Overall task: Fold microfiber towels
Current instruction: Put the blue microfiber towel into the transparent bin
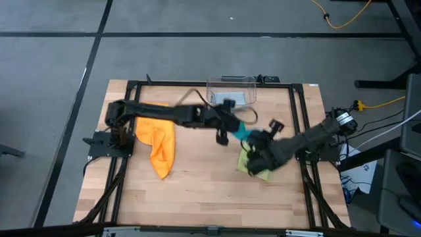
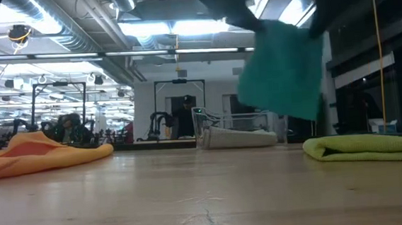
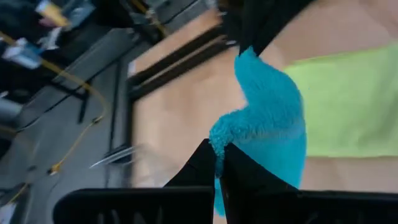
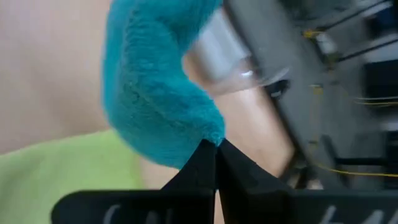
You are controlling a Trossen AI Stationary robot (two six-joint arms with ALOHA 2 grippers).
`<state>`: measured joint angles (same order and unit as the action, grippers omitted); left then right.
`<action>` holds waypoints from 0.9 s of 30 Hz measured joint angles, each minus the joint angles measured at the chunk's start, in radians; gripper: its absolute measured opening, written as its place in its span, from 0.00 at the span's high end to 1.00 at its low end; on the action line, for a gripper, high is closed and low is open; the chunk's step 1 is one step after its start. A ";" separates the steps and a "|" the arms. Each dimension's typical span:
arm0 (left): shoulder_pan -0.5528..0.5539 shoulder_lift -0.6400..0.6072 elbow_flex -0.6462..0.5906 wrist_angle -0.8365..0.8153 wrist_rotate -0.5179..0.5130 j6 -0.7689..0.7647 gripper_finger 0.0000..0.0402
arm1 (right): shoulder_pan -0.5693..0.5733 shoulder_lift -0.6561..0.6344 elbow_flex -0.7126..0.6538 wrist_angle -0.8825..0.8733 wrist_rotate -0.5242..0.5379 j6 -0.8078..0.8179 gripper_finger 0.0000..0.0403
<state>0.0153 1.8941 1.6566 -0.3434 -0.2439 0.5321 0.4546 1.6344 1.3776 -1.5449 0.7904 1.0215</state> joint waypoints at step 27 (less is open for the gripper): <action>0.537 -0.103 0.000 -0.127 0.279 0.185 1.00 | -0.897 0.013 0.140 0.813 -0.249 -1.375 1.00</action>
<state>0.5525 1.7915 1.6561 -0.4703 0.0351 0.7174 -0.4419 1.6478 1.5173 -0.7320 0.5415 -0.3532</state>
